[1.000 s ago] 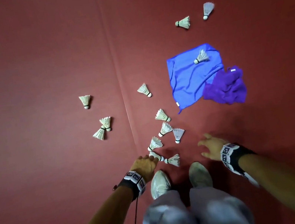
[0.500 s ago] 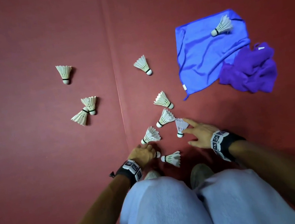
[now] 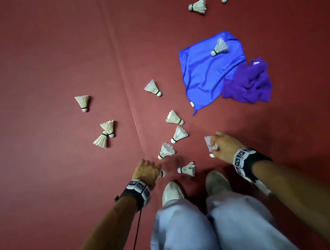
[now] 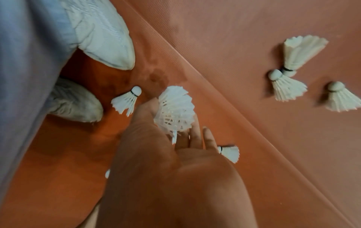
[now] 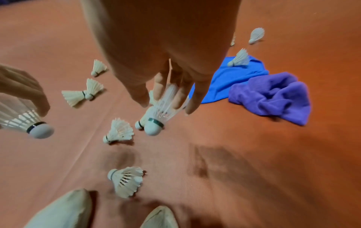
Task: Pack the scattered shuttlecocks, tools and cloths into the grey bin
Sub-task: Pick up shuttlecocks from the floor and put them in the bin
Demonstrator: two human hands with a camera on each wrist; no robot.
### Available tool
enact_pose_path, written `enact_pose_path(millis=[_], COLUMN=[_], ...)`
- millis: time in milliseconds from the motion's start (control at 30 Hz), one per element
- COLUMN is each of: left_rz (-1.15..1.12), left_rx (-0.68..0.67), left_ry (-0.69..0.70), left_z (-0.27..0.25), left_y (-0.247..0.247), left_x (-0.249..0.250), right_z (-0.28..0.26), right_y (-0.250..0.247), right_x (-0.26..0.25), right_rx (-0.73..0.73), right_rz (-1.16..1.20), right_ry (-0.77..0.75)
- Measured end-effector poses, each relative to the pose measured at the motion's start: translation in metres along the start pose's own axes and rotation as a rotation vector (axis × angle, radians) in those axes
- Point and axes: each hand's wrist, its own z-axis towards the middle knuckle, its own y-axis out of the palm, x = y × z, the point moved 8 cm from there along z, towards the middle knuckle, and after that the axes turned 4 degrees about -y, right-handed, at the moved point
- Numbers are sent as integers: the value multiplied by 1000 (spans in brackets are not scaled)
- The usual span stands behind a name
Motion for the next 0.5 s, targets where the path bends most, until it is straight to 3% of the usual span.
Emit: enact_pose_path(millis=[100, 300, 500], left_rz=[-93, -388, -832], left_rx=[-8, 41, 236], left_ry=[-36, -98, -204], left_z=[-53, -165, -291], left_y=[-55, -194, -331], left_x=[-12, -27, -30], right_z=[-56, -184, -295], right_y=[-52, -193, -313], right_x=[-16, -55, -102], right_rx=[133, 626, 779], right_rz=[121, 467, 759], right_ry=[67, 236, 312])
